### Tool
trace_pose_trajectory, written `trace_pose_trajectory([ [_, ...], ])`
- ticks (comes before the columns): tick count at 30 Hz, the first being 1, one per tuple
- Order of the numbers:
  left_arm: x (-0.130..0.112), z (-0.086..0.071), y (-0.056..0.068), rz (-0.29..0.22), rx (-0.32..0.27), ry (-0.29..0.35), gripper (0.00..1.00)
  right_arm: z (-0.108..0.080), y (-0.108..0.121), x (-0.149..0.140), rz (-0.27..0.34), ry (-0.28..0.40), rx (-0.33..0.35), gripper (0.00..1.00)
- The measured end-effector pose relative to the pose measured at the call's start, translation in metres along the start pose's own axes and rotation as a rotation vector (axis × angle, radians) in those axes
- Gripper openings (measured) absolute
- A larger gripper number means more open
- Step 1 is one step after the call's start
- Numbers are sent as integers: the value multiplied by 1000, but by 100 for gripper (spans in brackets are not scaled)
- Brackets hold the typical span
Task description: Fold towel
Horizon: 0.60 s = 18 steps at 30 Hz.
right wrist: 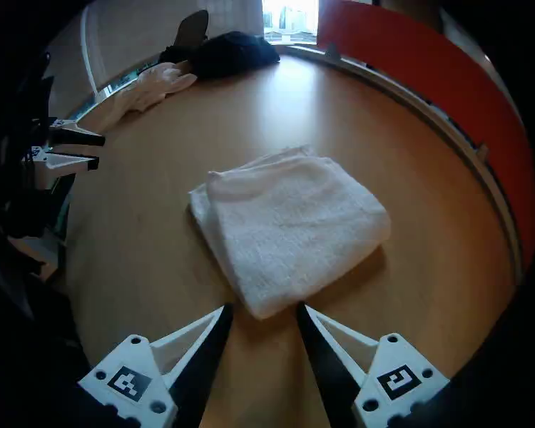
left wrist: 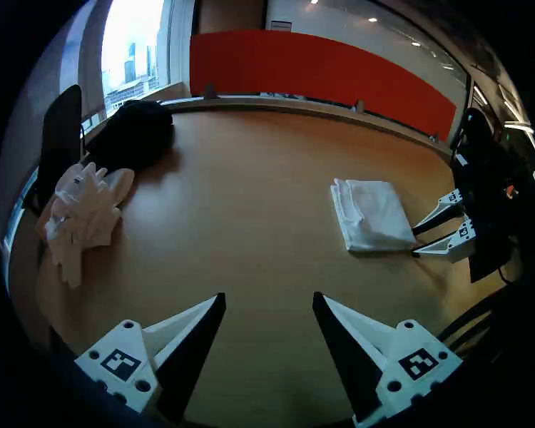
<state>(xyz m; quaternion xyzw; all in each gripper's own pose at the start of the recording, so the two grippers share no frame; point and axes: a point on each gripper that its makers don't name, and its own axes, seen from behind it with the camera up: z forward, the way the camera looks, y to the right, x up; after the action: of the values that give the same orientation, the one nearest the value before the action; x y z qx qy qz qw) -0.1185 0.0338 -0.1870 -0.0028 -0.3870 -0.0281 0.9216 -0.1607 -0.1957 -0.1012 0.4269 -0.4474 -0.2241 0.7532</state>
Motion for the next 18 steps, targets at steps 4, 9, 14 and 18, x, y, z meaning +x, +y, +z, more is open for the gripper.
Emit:
trace_pose_trajectory([
  [4, -1, 0, 1, 2, -1, 0, 90, 1, -1, -2, -1, -3, 0, 59],
  [9, -1, 0, 2, 2, -3, 0, 90, 2, -1, -2, 8, -3, 0, 44],
  [14, -2, 0, 3, 0, -5, -2, 90, 3, 0, -2, 19, -1, -4, 32],
  [18, -3, -1, 3, 1, -5, -3, 90, 4, 0, -2, 26, -2, 0, 24],
])
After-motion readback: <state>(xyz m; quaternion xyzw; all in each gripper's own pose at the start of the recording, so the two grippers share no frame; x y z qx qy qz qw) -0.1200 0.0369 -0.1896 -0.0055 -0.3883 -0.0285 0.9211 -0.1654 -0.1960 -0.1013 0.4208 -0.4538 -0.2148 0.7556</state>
